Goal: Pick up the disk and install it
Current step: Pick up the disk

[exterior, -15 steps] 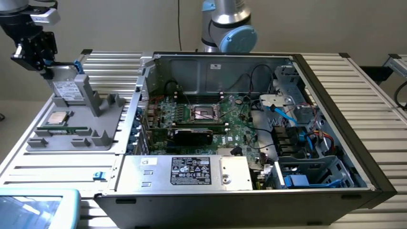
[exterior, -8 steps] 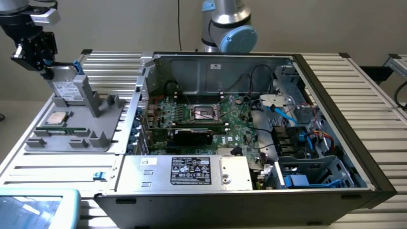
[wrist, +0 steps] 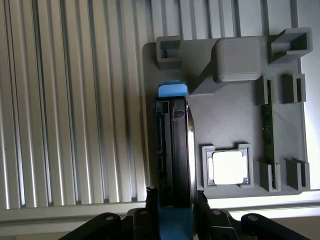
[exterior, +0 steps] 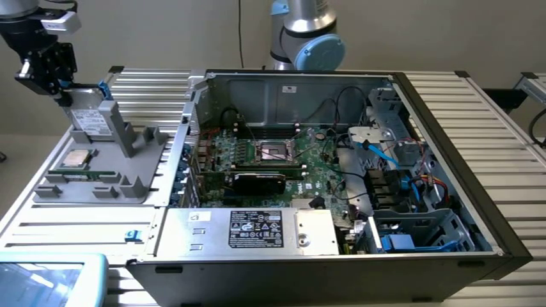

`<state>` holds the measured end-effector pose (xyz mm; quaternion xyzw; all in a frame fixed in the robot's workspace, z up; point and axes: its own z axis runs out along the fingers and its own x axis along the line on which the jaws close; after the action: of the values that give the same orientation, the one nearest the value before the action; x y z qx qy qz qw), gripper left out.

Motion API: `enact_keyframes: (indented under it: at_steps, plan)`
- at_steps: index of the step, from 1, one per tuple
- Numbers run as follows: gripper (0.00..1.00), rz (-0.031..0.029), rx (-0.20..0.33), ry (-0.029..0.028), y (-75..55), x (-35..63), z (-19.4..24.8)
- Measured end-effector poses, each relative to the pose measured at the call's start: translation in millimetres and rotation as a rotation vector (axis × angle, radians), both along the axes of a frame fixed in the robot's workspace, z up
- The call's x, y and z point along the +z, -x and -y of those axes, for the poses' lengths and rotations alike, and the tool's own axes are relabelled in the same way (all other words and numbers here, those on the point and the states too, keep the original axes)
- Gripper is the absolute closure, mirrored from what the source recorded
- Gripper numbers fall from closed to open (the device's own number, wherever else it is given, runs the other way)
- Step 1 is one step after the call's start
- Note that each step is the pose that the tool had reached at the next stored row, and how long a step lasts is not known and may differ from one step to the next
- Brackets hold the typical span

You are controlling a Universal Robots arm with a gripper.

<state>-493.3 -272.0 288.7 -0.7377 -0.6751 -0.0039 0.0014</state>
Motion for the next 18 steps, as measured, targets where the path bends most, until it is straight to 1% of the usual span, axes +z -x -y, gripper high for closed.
enact_keyframes:
  at_steps: [12, 18]
  plan:
    - [0.62, -0.0002, 0.016, 0.0000, -0.2, 0.1, 0.0]
    - [0.62, -0.0002, 0.016, 0.0020, -0.2, 0.1, 0.0]
